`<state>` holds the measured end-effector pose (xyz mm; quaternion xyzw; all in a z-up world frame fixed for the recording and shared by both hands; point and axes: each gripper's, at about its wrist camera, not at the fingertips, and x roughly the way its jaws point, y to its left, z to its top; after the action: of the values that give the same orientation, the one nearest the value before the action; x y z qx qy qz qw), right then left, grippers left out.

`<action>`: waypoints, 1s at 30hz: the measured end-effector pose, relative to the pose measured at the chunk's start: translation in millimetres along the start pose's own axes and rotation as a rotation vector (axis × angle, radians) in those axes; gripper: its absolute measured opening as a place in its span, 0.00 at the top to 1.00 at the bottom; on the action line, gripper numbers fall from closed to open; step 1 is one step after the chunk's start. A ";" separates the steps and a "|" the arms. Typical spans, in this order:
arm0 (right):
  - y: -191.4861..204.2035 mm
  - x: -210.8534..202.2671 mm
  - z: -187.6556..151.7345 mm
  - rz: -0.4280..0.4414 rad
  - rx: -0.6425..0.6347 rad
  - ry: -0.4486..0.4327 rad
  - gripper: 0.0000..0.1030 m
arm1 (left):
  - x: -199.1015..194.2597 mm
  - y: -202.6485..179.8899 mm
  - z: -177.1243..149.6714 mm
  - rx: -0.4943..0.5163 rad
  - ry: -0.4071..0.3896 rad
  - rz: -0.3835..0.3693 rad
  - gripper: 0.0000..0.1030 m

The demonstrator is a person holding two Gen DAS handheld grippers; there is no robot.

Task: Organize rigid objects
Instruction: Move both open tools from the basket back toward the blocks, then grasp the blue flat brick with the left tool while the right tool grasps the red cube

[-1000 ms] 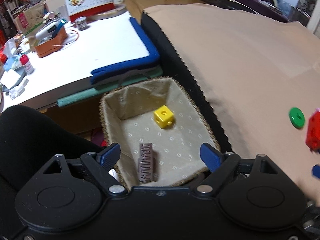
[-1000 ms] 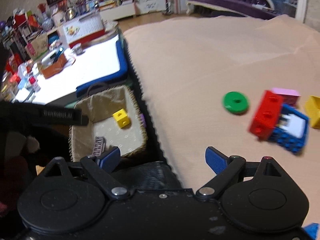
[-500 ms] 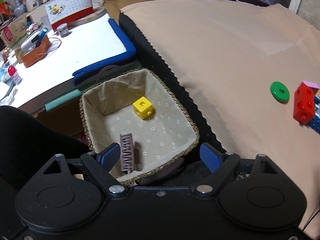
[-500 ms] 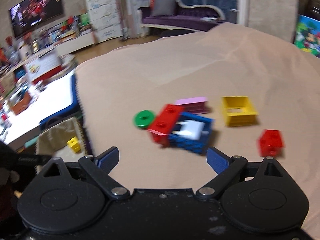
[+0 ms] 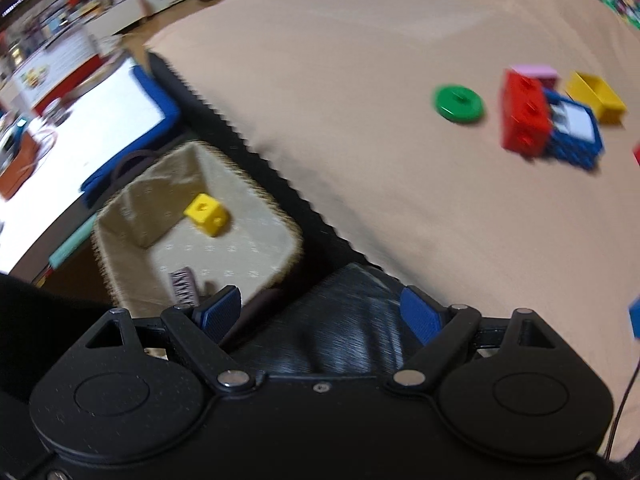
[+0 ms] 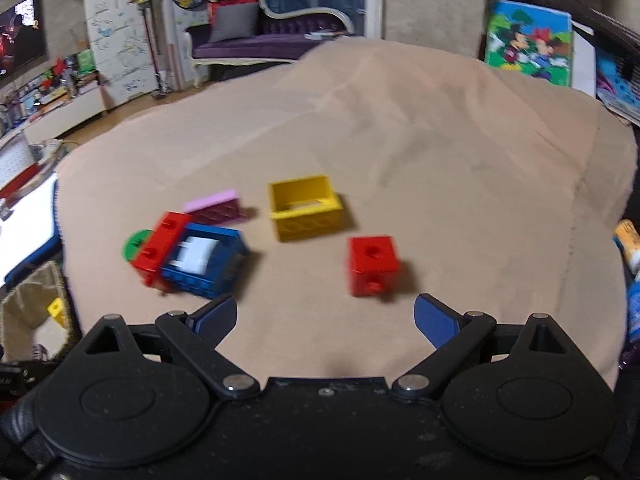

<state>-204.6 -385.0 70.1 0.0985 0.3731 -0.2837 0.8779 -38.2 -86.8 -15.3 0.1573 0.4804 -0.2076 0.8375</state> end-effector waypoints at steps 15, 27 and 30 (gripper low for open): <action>-58.2 18.3 -1.3 -0.035 0.132 -0.004 0.07 | -30.3 -114.9 -2.8 0.335 -0.030 -0.178 0.18; -45.3 50.0 6.5 -0.004 0.113 0.016 0.07 | -43.3 -193.7 -16.5 0.580 -0.113 -0.318 0.17; -48.1 52.7 6.4 -0.001 0.119 0.014 0.07 | -41.0 -205.5 -20.8 0.612 -0.111 -0.328 0.17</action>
<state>-198.7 -449.2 39.0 0.1523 0.3619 -0.3050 0.8676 -174.7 -246.7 -2.9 0.3102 0.3686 -0.4821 0.7318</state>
